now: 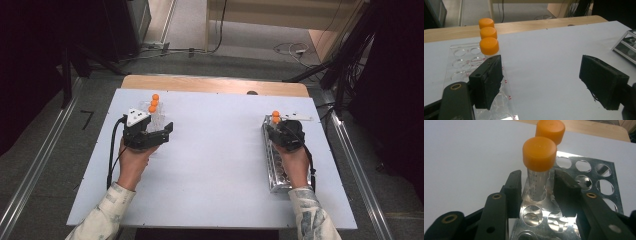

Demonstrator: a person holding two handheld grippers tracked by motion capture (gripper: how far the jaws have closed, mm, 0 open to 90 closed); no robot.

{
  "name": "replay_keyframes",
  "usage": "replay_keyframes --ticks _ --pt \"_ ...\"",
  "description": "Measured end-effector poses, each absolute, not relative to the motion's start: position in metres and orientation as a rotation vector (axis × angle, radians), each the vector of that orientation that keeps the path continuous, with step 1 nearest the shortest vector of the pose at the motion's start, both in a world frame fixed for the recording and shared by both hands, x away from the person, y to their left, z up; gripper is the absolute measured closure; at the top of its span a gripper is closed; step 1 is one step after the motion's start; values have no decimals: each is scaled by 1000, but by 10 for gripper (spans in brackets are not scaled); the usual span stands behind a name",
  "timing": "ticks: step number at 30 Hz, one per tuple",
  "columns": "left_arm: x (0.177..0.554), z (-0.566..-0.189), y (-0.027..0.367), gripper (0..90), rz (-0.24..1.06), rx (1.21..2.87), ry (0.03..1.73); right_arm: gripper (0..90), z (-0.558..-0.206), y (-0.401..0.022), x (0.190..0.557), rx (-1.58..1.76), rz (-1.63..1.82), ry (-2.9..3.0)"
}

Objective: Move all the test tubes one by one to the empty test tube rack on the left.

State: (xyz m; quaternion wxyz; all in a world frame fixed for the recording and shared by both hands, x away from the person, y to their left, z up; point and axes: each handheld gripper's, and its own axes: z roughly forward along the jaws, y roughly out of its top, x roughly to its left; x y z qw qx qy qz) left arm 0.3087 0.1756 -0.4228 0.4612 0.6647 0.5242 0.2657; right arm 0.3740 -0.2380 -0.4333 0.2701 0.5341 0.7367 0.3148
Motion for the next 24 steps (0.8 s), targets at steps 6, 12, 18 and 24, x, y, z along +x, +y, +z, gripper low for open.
replay_keyframes --ticks 6,12,18,24 --pt "308 -423 175 192 652 1637 1287 687 -434 -237 376 1442 847 1997" --pt "308 -423 174 192 651 1639 1283 716 -433 -239 375 1457 862 1976" --pt "307 -423 174 186 648 1647 1273 718 -431 -242 373 1461 902 1954" --pt "306 -422 172 178 645 1653 1266 720 -427 -243 369 1446 920 1924"
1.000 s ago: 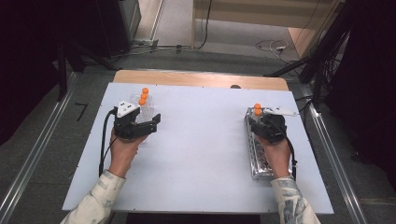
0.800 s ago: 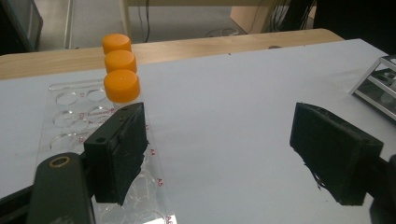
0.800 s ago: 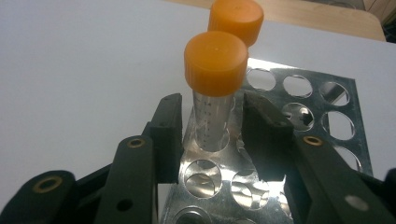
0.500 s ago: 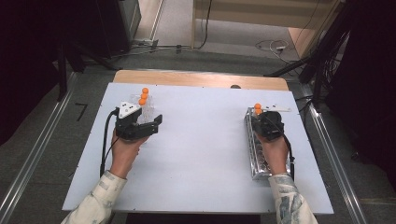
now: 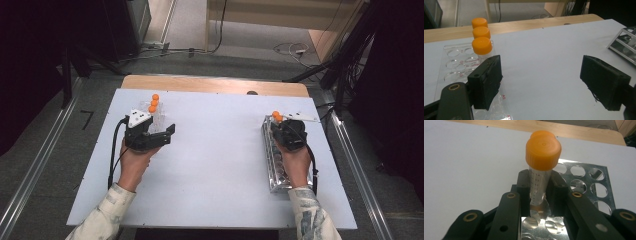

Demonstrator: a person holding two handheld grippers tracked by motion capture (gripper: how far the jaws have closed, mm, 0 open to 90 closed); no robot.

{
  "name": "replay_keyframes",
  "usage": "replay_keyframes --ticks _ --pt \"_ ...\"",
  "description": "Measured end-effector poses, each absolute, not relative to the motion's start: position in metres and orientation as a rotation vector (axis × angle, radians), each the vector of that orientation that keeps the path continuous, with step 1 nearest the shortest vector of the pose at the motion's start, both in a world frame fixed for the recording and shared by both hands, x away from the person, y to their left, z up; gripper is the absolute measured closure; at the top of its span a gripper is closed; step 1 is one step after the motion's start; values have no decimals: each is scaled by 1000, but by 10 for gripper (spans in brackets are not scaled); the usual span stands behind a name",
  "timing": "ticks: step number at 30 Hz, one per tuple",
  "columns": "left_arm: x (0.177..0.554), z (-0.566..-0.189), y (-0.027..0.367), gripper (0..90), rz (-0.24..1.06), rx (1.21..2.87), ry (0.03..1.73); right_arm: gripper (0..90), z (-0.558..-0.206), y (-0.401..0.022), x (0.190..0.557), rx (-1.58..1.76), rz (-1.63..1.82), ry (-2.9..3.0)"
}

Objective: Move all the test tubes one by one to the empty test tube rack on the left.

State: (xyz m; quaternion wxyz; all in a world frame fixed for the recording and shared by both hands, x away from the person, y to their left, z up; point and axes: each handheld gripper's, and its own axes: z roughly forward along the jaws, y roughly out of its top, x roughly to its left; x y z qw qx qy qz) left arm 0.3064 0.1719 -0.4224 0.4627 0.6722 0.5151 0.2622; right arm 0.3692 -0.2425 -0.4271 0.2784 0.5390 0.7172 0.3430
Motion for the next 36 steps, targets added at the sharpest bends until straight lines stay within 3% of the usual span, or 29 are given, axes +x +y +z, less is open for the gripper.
replay_keyframes --ticks 20,36 --pt "305 -422 169 151 624 1666 1242 720 -391 -248 341 1351 1048 1844" --pt "299 -420 159 151 603 1687 1198 720 -395 -210 324 1222 1083 1969"
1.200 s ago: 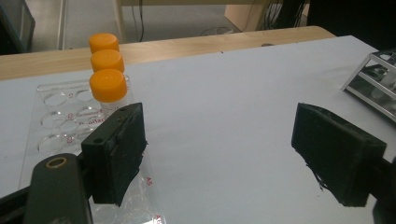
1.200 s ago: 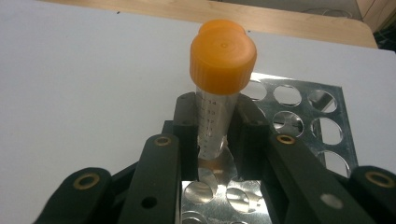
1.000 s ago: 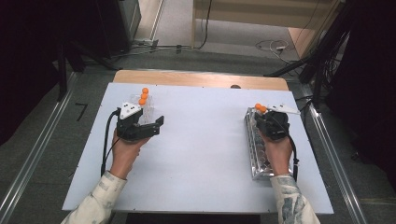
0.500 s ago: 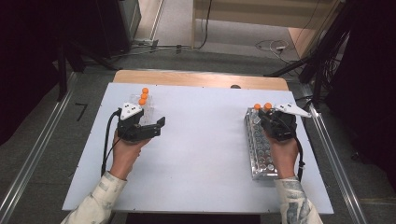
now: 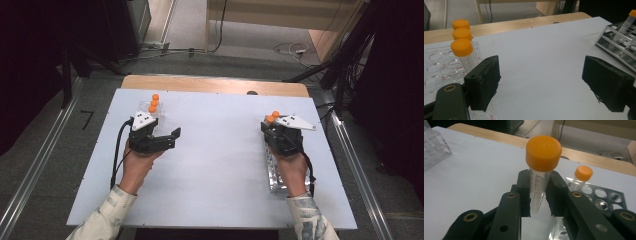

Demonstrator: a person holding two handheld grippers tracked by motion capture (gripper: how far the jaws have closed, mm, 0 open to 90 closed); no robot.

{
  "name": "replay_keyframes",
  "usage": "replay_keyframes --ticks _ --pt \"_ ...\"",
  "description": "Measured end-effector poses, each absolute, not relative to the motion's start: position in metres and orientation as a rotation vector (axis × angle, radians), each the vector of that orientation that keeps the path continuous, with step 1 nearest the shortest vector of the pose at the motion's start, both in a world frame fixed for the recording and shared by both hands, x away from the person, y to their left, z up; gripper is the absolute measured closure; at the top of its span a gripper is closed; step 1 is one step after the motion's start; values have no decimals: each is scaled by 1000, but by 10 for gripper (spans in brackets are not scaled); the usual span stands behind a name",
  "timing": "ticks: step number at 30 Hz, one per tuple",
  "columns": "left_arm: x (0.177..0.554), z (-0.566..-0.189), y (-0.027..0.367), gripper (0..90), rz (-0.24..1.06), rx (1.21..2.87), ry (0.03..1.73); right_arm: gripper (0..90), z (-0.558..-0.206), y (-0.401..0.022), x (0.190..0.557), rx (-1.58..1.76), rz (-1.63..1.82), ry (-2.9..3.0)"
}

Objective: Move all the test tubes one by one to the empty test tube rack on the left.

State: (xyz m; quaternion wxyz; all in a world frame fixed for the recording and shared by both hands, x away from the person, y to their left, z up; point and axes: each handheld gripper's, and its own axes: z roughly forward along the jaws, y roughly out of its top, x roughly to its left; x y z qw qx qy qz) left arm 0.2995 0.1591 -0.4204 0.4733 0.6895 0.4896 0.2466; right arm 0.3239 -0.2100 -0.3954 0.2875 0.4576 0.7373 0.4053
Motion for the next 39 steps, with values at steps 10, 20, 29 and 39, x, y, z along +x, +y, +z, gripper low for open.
replay_keyframes --ticks 10,20,29,39 --pt "292 -419 140 141 548 1735 1118 720 -406 -179 316 1153 1117 2093" --pt "280 -414 120 142 467 1735 1011 720 -421 -148 307 1064 1146 2224" --pt "267 -410 99 174 449 1758 916 719 -429 -121 294 957 1175 2328" --pt "263 -417 85 356 433 1816 840 719 -434 -98 280 861 1184 2408"
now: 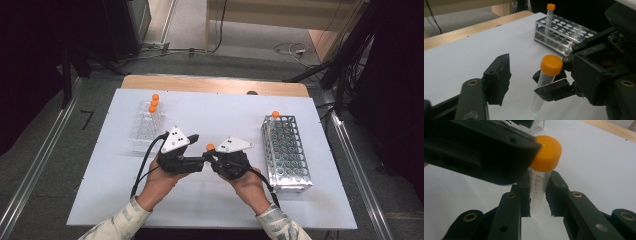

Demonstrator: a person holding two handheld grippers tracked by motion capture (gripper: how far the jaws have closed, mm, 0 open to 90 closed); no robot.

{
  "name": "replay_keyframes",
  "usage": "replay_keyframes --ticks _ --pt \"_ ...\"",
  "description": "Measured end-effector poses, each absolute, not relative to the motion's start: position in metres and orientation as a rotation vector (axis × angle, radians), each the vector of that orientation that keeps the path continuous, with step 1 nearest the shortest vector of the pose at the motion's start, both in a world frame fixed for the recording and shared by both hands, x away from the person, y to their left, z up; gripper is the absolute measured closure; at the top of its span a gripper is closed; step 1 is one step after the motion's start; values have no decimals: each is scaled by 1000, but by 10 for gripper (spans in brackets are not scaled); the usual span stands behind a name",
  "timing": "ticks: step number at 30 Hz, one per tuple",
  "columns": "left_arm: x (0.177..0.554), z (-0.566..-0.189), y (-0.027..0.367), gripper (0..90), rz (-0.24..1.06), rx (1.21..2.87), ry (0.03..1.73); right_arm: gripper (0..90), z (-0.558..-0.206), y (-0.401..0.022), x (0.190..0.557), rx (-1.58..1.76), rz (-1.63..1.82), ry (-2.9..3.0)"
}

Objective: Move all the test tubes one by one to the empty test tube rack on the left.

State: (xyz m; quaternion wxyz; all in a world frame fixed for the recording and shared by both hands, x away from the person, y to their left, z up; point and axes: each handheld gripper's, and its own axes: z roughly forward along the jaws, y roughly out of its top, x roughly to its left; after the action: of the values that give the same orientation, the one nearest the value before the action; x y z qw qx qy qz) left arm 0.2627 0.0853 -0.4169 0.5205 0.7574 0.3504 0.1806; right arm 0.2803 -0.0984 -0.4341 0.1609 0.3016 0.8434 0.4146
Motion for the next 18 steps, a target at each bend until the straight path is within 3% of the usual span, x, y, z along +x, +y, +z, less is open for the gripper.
replay_keyframes --ticks 12,18 --pt "261 -423 79 681 414 1855 804 719 -435 -94 275 840 1183 2425" --pt "261 -424 80 694 418 1854 810 717 -435 -93 275 845 1183 2428"
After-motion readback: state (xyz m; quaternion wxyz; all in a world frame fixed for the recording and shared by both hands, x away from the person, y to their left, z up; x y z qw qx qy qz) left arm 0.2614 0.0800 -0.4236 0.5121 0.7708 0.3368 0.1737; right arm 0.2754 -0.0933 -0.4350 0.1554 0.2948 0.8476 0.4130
